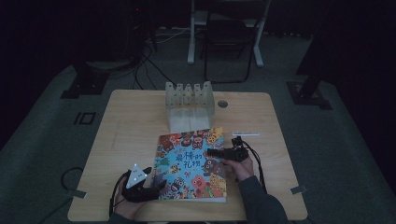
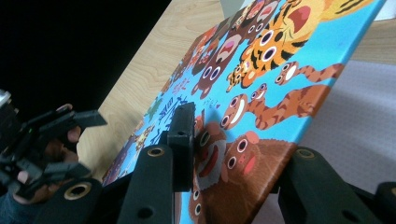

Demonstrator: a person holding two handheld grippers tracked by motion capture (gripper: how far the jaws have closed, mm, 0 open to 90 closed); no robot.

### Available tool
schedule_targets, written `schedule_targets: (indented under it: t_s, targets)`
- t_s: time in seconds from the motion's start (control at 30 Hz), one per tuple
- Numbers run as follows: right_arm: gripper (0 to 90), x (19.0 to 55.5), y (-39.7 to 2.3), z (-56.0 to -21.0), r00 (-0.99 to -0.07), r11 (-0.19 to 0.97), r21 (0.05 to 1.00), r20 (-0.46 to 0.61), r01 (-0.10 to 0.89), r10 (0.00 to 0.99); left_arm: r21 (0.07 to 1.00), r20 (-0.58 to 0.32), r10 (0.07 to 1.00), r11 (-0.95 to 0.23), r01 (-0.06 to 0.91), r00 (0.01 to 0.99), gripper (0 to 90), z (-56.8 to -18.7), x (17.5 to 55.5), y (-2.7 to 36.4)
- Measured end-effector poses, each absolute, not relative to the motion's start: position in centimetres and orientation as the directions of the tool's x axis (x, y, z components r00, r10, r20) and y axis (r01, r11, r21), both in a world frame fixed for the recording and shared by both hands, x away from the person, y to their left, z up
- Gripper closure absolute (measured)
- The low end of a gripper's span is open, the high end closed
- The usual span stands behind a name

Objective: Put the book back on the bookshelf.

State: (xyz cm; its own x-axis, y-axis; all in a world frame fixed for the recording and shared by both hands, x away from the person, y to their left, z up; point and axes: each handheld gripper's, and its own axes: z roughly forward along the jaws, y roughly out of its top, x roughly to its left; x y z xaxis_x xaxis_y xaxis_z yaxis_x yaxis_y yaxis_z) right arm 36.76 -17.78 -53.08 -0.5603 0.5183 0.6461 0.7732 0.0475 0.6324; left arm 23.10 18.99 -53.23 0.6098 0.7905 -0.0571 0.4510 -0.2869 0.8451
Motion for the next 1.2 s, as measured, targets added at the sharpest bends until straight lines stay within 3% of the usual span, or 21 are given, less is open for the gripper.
schedule_targets:
  t_s: [0.4, 1.2]
  targets:
    - [66.9, 36.1, -17.9, -52.6, -0.603, 0.055, 0.677, 0.611, 0.734, 0.513, 0.828, -0.217, 0.785, -0.167, 0.536, 0.58, 36.7, -52.4, 27.1, 21.9]
    - [68.7, 34.7, -18.6, -51.5, -0.693, 0.054, 0.767, 0.543, 0.639, 0.474, 0.805, -0.273, 0.781, -0.135, 0.578, 0.562, 36.8, -52.3, 33.9, 22.4]
